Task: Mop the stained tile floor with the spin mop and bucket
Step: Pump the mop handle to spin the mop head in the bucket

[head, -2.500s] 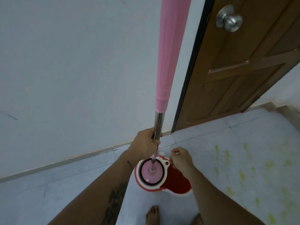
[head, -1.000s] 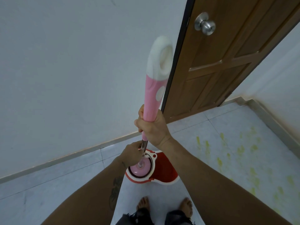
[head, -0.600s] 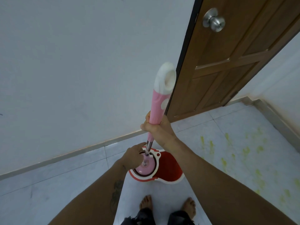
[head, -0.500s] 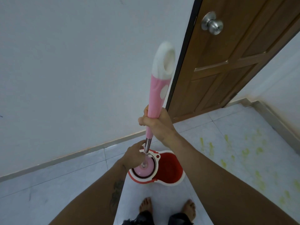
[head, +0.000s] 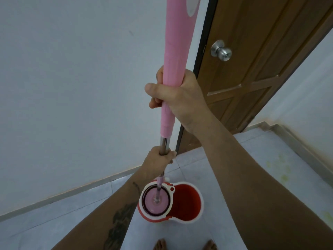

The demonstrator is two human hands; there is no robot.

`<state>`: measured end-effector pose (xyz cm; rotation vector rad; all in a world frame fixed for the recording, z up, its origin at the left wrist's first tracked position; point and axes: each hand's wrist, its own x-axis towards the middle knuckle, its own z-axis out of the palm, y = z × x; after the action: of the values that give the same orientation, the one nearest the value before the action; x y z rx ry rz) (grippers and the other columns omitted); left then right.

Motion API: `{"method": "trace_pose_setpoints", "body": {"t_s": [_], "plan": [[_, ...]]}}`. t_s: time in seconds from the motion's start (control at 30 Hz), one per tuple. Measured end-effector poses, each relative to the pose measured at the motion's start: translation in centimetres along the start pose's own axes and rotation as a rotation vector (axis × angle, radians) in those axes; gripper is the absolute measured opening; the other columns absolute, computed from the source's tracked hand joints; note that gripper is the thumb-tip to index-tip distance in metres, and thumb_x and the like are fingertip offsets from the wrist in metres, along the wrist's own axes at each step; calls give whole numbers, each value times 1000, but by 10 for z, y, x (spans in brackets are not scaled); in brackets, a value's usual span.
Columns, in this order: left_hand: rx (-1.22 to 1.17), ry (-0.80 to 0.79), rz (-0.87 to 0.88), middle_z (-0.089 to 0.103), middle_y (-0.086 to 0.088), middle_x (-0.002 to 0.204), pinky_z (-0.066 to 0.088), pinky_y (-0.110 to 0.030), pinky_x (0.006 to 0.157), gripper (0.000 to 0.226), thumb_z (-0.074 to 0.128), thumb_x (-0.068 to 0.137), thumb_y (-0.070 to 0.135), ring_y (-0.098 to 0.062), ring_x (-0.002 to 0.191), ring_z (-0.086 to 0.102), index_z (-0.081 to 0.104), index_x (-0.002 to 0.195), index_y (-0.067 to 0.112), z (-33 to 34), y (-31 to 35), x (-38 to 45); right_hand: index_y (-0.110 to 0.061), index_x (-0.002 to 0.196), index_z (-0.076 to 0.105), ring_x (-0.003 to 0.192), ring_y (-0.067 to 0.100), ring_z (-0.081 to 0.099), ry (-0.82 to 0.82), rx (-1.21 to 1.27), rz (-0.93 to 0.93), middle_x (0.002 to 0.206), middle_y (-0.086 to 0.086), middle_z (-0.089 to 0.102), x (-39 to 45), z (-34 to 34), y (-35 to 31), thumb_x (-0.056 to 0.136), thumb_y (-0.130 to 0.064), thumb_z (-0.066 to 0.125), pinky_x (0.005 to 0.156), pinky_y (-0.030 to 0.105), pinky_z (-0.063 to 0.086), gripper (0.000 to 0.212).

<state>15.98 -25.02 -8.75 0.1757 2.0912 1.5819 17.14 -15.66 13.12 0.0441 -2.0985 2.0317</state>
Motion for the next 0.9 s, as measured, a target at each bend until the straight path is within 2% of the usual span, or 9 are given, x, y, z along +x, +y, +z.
{"method": "trace_pose_setpoints", "body": {"t_s": [0.1, 0.17, 0.27, 0.4, 0.5, 0.6, 0.67, 0.77, 0.9], "plan": [[69, -26, -47, 65, -11, 73, 52, -40, 79, 24, 65, 89, 28, -21, 72, 59, 62, 72, 12, -1, -13, 5, -4, 78, 52, 51, 23, 50, 84, -22, 31, 64, 11, 44, -5, 5, 23, 76, 0, 69, 63, 56, 55, 17], [177, -90, -103, 64, -14, 78, 49, -36, 75, 26, 64, 88, 33, -21, 73, 57, 66, 82, 8, -3, -29, 9, 6, 75, 50, 52, 29, 42, 130, 10, 36, 62, 13, 42, -15, 13, 47, 72, 1, 64, 53, 59, 49, 16], [263, -130, -159, 63, -16, 80, 48, -34, 75, 32, 64, 89, 33, -19, 74, 55, 62, 86, 2, -7, -49, 10, 14, 78, 48, 55, 31, 41, 152, 4, 47, 62, 20, 42, -24, 23, 77, 70, -2, 63, 46, 56, 46, 24], [369, -184, -163, 70, -13, 95, 49, -25, 72, 28, 60, 92, 31, -17, 78, 62, 65, 101, 5, -7, -69, 4, 6, 71, 48, 55, 31, 41, 165, 9, 64, 62, 12, 41, -37, 30, 108, 69, -7, 63, 48, 51, 47, 20], [376, -167, -190, 70, 1, 93, 49, -21, 69, 11, 60, 92, 31, -10, 78, 65, 63, 98, 23, 2, -89, 4, -1, 66, 48, 55, 30, 40, 204, 18, 103, 63, 12, 41, -49, 22, 132, 68, -5, 63, 50, 47, 46, 16], [387, -140, -228, 67, 2, 87, 46, -22, 66, 8, 55, 95, 26, -12, 74, 61, 60, 97, 21, 15, -107, 2, -22, 58, 51, 53, 24, 44, 178, -5, 186, 60, 7, 42, -59, 17, 151, 68, -4, 64, 55, 40, 47, 25], [400, -105, -252, 65, 0, 84, 46, -25, 67, 8, 51, 96, 21, -14, 74, 60, 56, 91, 20, 19, -117, 1, -31, 54, 51, 56, 20, 47, 126, -41, 266, 58, -2, 44, -64, 19, 163, 67, -6, 65, 58, 44, 51, 31], [440, -66, -282, 66, -3, 85, 50, -28, 65, 11, 48, 98, 19, -17, 72, 61, 55, 90, 23, 23, -131, 3, -30, 54, 48, 65, 21, 47, 81, -103, 392, 62, -4, 44, -65, 19, 177, 67, -6, 67, 66, 42, 50, 33], [421, -53, -249, 69, -4, 85, 54, -30, 62, 14, 50, 96, 16, -18, 70, 64, 57, 90, 27, 23, -136, 7, -12, 69, 47, 69, 22, 44, 20, -138, 436, 71, 8, 41, -62, 12, 176, 73, 0, 69, 71, 37, 47, 25]]}}
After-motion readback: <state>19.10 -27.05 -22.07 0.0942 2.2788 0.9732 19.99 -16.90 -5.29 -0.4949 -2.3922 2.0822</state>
